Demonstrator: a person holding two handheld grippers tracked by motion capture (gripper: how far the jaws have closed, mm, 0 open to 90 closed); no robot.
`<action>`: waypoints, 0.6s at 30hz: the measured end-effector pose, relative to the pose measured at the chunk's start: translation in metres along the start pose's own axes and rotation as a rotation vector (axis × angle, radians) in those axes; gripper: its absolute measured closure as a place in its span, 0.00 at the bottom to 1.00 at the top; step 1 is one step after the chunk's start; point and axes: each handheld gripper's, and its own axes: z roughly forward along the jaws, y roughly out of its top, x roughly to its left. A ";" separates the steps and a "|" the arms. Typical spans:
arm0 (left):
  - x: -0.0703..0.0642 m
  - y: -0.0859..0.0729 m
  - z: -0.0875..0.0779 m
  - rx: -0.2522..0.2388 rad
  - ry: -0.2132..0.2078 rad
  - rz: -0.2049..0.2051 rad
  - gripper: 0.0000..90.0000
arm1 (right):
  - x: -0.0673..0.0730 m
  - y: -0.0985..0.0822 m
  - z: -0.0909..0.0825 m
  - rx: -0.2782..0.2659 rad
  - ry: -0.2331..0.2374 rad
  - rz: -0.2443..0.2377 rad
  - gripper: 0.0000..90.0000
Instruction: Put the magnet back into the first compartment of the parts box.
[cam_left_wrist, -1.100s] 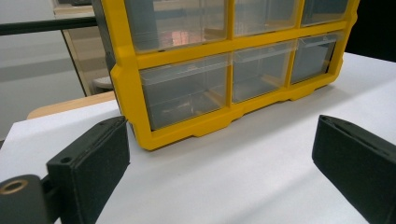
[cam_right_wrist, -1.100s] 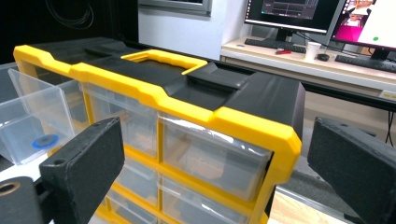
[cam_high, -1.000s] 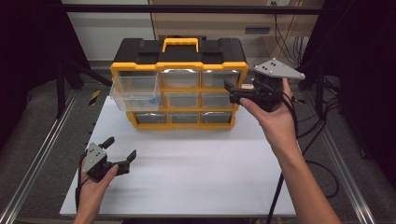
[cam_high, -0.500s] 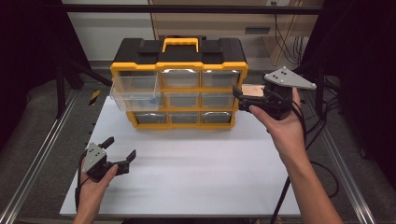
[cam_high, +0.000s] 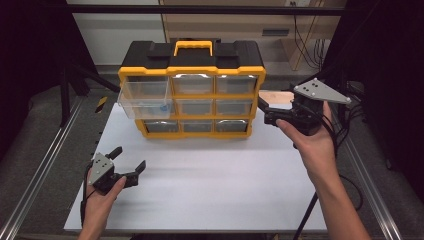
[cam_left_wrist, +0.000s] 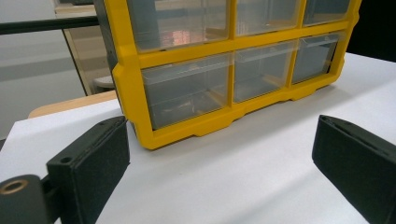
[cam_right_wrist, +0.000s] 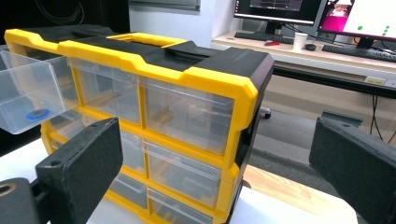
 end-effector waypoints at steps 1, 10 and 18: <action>0.000 0.000 0.000 0.000 0.000 0.000 0.04 | -0.001 0.000 -0.001 0.001 0.000 -0.002 0.04; 0.000 0.000 0.000 -0.001 -0.003 0.001 0.04 | -0.006 -0.005 -0.009 0.007 -0.024 -0.008 0.04; 0.000 0.000 0.000 0.000 -0.002 0.002 0.04 | -0.008 -0.012 -0.013 0.014 -0.036 -0.022 0.04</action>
